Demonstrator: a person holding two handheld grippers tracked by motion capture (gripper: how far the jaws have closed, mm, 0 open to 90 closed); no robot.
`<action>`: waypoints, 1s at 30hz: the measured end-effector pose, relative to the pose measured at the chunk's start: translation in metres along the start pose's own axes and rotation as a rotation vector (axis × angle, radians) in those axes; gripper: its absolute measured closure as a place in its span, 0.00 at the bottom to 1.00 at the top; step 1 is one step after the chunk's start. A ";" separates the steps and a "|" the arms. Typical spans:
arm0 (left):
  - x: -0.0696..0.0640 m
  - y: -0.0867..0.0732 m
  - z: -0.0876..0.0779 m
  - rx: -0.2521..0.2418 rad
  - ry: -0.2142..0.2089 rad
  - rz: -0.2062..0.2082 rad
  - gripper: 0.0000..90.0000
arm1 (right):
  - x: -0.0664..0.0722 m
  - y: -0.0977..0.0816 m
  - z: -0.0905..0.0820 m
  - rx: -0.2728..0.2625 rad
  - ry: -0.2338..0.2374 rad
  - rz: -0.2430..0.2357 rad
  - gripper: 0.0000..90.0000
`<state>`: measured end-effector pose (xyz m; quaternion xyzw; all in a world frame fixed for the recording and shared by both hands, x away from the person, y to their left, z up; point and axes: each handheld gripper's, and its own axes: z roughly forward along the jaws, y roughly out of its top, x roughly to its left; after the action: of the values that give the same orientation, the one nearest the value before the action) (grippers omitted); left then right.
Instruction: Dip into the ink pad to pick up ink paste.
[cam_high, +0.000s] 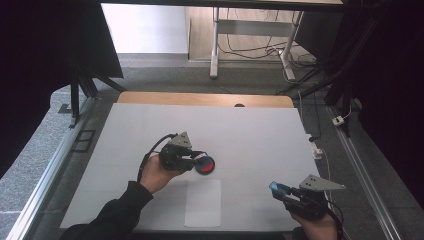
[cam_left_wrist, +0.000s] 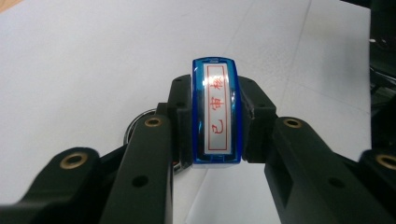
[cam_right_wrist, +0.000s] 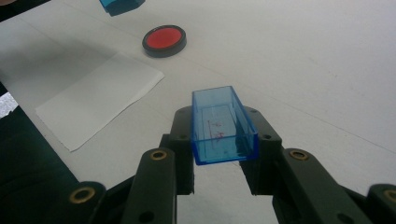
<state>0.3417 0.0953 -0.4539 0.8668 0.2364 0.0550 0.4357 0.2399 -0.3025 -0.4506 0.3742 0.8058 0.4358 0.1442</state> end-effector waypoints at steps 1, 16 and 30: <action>0.001 0.000 0.001 0.001 0.004 -0.005 0.77 | 0.000 0.000 0.000 0.000 -0.001 0.000 0.76; 0.018 0.001 0.026 0.074 0.050 -0.055 0.77 | -0.001 0.000 0.000 0.007 -0.008 0.001 0.76; 0.025 -0.003 0.044 0.132 0.069 -0.079 0.77 | -0.001 0.000 -0.001 0.005 -0.017 0.010 0.76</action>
<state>0.3761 0.0759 -0.4864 0.8811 0.2887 0.0520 0.3710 0.2401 -0.3043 -0.4505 0.3822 0.8037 0.4315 0.1478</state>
